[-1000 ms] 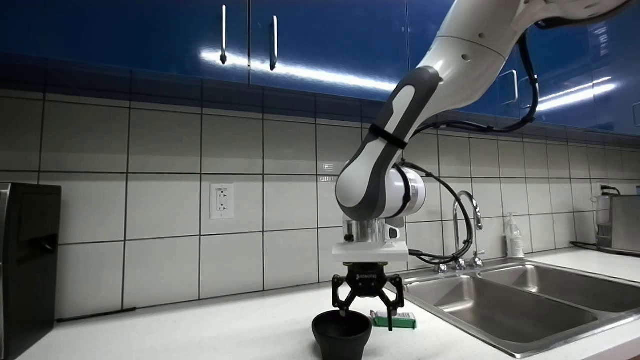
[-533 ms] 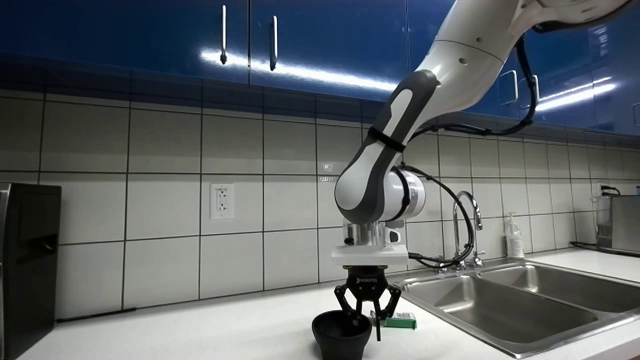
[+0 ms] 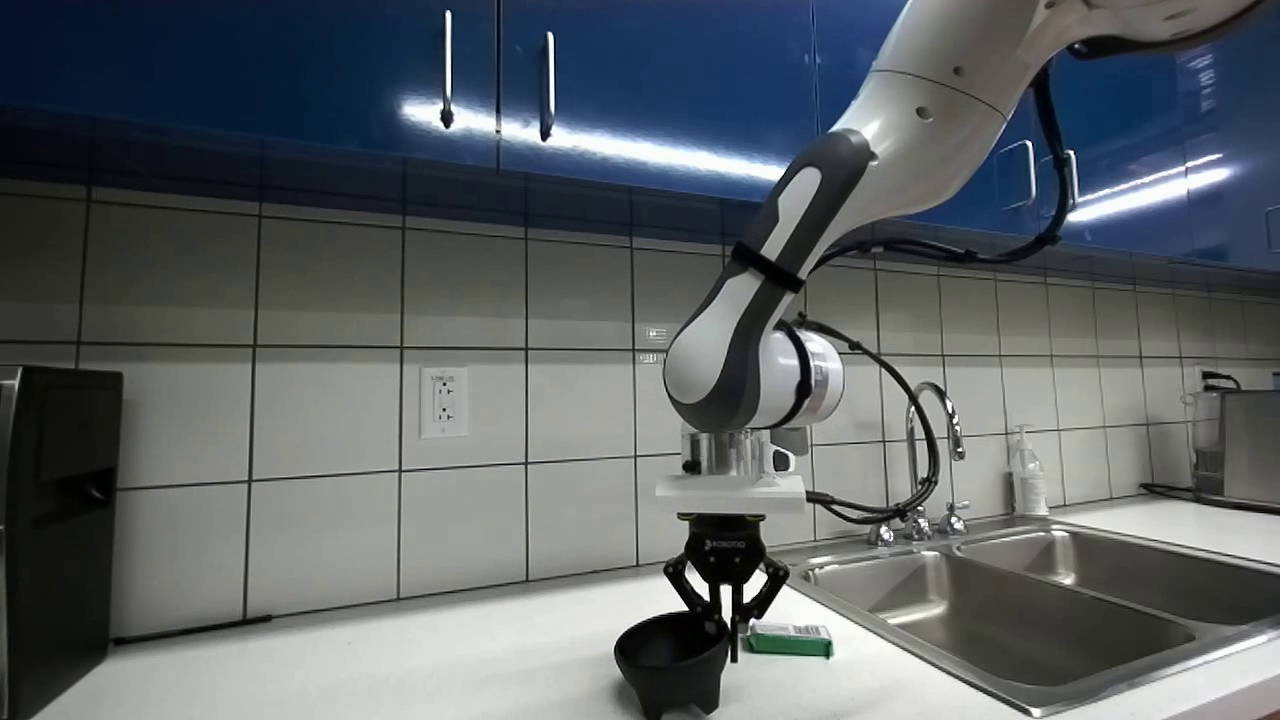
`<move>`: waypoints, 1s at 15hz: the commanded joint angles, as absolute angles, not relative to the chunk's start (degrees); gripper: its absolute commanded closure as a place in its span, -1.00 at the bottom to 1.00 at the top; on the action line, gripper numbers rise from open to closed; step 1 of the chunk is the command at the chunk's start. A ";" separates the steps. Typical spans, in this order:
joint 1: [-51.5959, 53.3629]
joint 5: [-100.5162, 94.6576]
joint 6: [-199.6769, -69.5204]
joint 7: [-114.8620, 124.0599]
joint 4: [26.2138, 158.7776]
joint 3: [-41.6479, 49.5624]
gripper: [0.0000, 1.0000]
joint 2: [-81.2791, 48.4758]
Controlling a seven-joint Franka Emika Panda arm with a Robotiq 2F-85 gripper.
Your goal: Put the bowl into the sink
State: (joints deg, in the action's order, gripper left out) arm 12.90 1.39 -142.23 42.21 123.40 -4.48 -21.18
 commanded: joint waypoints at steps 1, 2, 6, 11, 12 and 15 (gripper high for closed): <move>13.15 2.43 -140.41 41.24 122.80 -4.23 0.96 -20.60; 12.85 2.90 -141.00 40.59 123.63 -4.50 0.96 -19.58; 12.01 4.60 -142.80 38.76 126.14 -4.61 0.96 -16.19; 9.83 6.53 -144.06 36.46 129.36 -3.74 0.96 -11.09; 9.29 6.72 -144.13 35.96 129.96 -3.33 0.96 -10.16; 6.81 7.23 -144.30 33.85 131.90 -1.63 0.96 -7.52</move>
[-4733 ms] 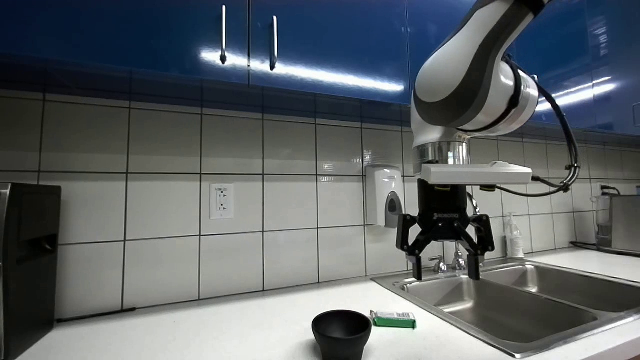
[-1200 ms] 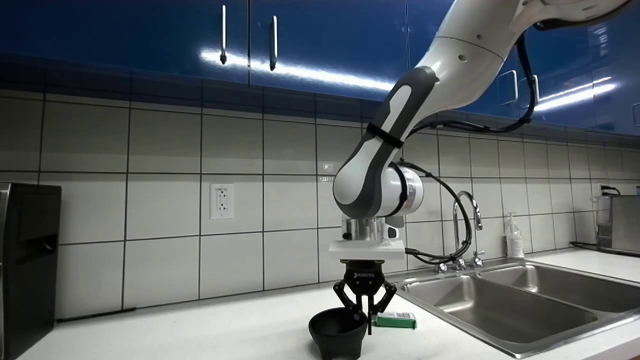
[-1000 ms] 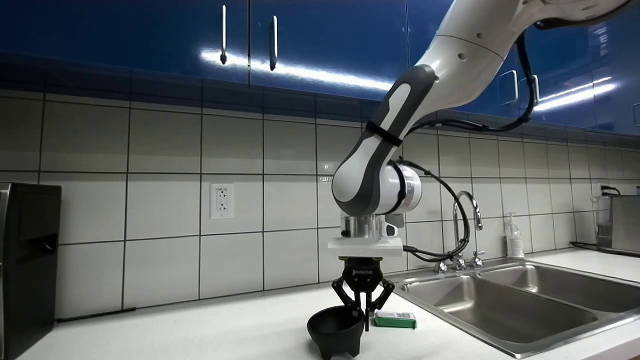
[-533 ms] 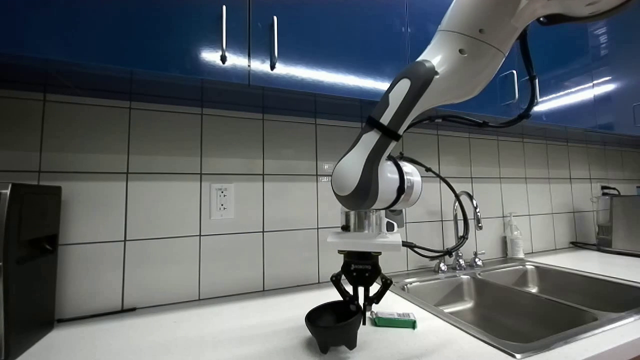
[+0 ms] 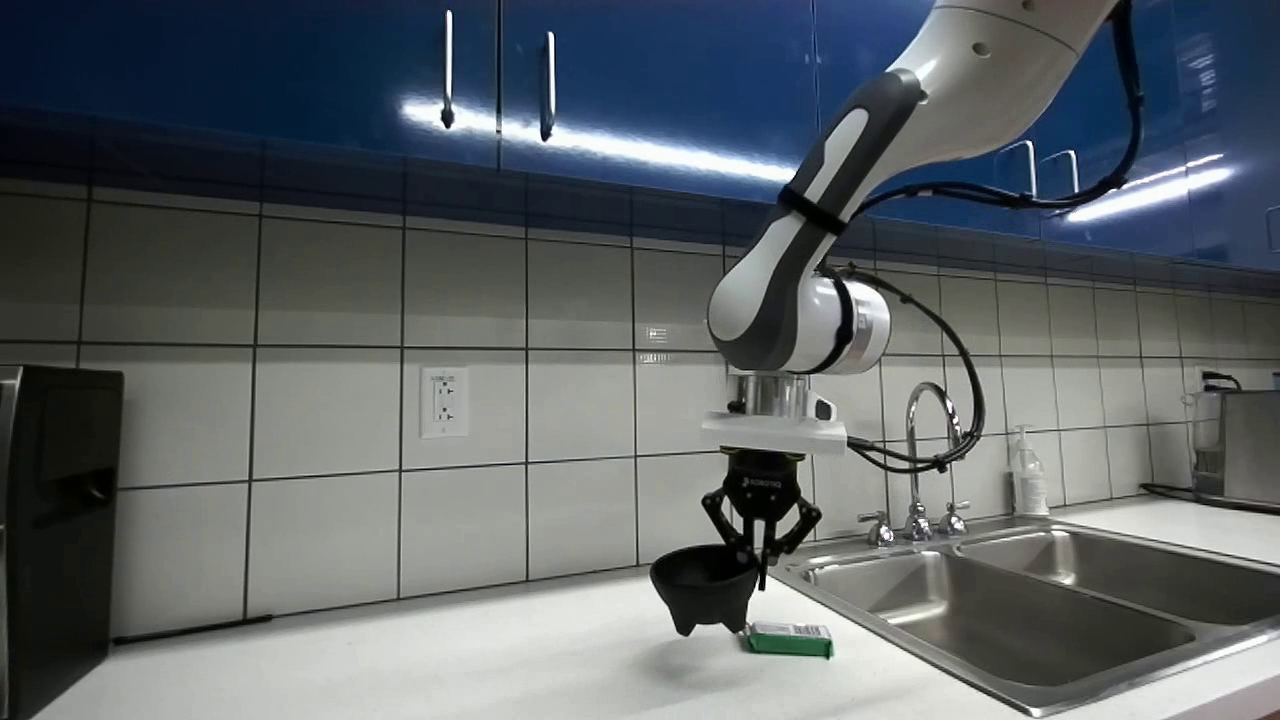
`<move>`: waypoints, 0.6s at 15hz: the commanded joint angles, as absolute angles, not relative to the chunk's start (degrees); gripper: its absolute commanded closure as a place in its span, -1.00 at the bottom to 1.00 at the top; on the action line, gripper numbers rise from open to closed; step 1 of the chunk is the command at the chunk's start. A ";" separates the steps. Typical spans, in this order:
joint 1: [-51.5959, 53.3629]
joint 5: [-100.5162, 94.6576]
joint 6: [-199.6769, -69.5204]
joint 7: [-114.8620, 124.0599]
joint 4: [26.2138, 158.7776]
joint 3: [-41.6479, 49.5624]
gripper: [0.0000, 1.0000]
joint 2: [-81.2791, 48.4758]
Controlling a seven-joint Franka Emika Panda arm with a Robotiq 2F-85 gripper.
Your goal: Put the bowl into the sink
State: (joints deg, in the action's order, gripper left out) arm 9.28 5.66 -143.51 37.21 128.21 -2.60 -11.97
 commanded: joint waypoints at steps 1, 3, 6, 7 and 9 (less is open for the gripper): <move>5.99 7.36 -144.21 33.13 132.29 -1.05 0.96 -6.94; 3.95 8.27 -144.04 30.90 132.76 0.27 0.96 -6.17; 0.92 9.64 -143.55 27.43 132.45 2.55 0.96 -5.87; -0.06 10.19 -143.27 26.12 132.11 3.27 0.96 -5.95; -2.04 11.57 -142.99 23.39 131.49 4.53 0.96 -6.26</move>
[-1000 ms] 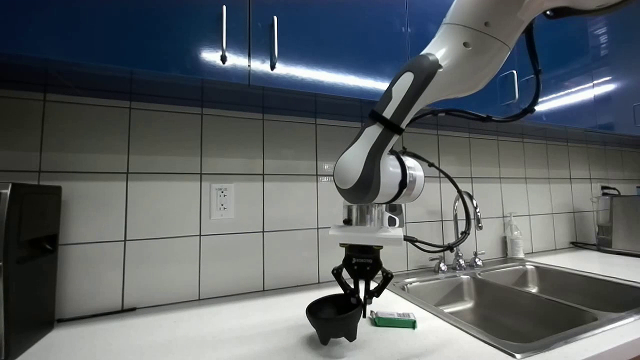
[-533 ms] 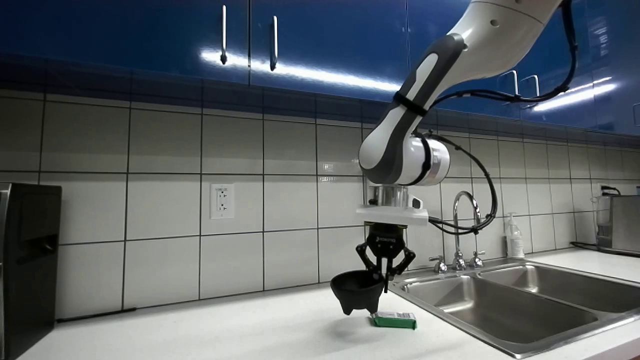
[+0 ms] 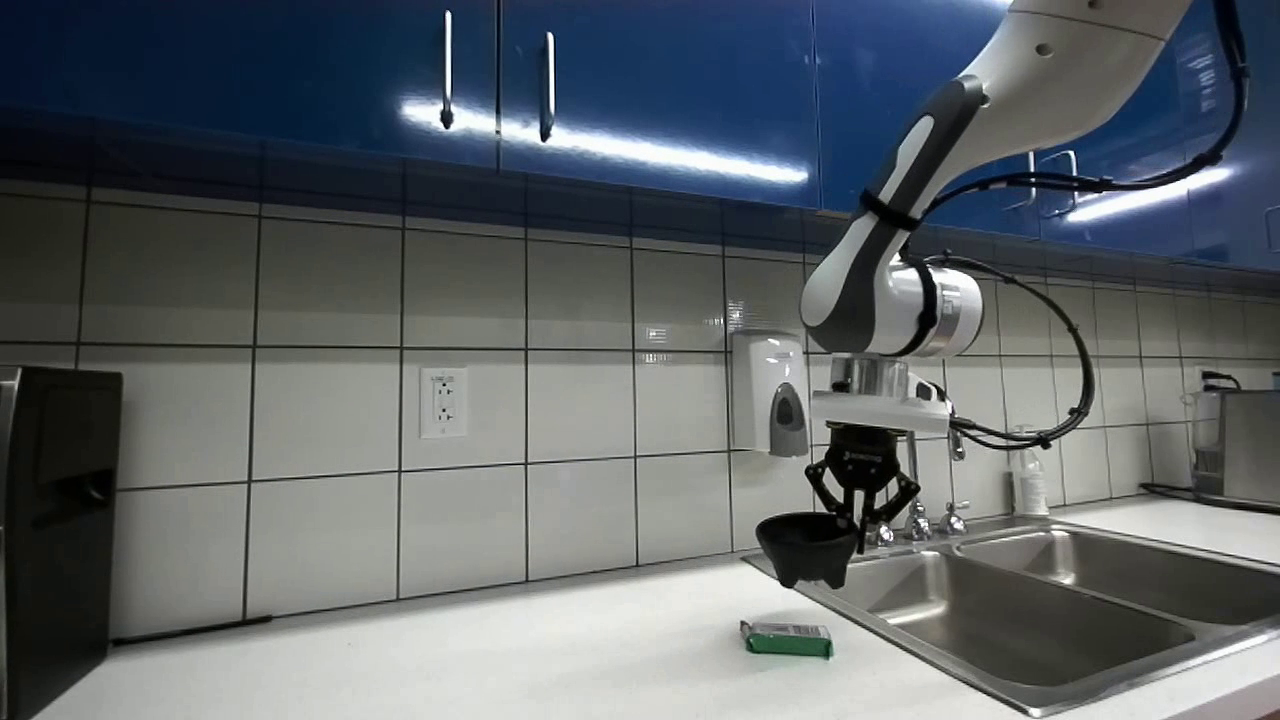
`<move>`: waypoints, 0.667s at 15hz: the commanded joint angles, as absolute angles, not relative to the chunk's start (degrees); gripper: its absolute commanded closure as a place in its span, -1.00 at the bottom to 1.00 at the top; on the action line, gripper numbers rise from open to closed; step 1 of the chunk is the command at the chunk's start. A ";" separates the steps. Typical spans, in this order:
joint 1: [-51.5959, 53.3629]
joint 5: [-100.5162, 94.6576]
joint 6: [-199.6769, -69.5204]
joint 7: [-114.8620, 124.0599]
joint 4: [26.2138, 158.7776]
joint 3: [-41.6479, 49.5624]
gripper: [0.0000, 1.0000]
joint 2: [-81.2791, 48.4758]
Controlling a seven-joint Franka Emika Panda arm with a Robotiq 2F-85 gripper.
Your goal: Put the bowl into the sink
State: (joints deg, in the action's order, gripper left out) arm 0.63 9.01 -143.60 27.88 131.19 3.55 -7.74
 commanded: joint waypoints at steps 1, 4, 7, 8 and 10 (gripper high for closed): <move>-2.98 12.05 -143.24 22.20 131.25 5.24 0.96 -6.59; -5.35 13.04 -143.28 19.65 130.25 7.02 0.96 -7.79; -7.50 14.03 -142.78 17.41 128.82 8.50 0.96 -9.37; -8.11 14.29 -142.48 16.92 128.20 8.92 0.96 -9.95; -9.43 14.77 -142.28 16.05 126.71 9.76 0.96 -11.84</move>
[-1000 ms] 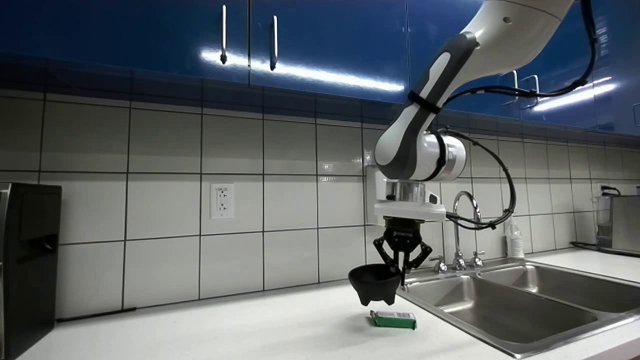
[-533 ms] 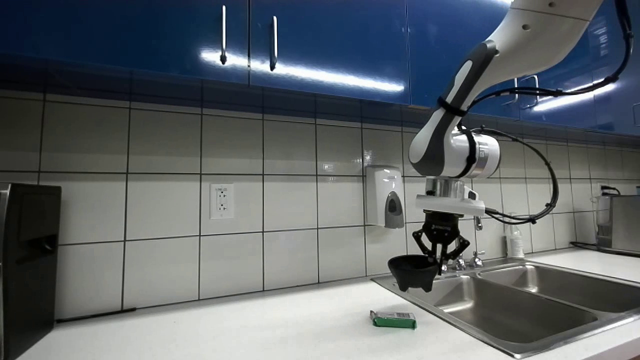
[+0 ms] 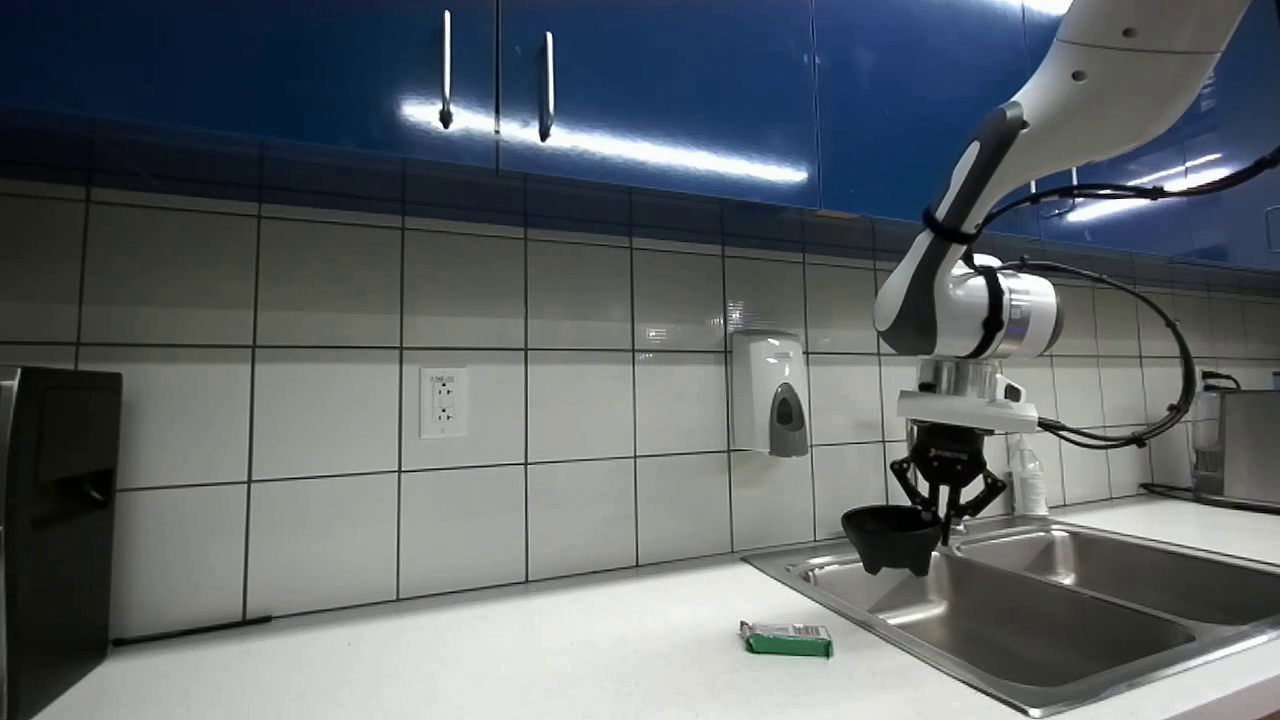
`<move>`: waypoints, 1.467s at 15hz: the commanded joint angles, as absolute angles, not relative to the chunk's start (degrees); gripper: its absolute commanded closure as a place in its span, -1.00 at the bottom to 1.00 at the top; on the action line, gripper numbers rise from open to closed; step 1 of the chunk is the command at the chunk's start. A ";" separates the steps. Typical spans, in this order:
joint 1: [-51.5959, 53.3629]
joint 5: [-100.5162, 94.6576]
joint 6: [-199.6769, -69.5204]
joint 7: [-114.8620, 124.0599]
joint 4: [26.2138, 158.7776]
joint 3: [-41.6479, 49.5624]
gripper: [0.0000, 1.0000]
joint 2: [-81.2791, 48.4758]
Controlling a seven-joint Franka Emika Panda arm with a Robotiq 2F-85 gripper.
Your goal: Put the bowl into the sink
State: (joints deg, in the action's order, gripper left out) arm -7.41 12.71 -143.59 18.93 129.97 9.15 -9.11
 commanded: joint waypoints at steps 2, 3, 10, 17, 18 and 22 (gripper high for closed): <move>-10.69 15.48 -141.85 15.32 124.92 10.41 0.96 -14.09; -11.23 15.56 -141.78 15.31 123.90 10.77 0.96 -15.38; -14.58 15.28 -139.95 16.31 114.74 12.22 0.96 -25.52; -16.65 15.06 -136.19 16.96 105.65 12.20 0.96 -35.51; -16.96 15.20 -135.42 16.83 104.50 12.05 0.96 -36.85; -17.42 15.25 -132.93 16.85 101.00 11.83 0.96 -41.17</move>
State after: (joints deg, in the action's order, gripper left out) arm -16.03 14.32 -136.82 17.08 105.70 12.63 -37.83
